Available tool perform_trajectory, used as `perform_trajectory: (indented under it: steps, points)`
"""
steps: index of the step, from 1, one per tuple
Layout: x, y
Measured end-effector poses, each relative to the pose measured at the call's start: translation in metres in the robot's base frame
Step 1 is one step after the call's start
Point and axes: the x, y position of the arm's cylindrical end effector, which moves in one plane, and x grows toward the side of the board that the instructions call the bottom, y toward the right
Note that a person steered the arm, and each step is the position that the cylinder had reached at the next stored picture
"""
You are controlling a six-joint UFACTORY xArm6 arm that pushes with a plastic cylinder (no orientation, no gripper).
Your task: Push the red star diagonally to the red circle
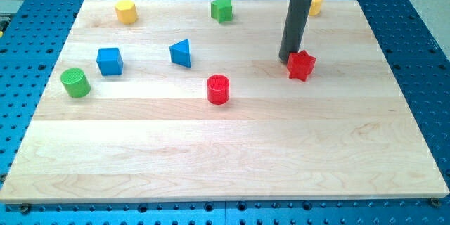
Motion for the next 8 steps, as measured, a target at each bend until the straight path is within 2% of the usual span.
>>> perform_trajectory:
  steps: [1,2,3,4,5,6,7,8]
  points:
    - [0.004,0.001]
    - [0.016,0.058]
    - [0.089,0.026]
    - [0.084,0.039]
    - [0.076,-0.033]
    - [0.131,-0.026]
    - [0.141,-0.006]
    - [0.172,-0.021]
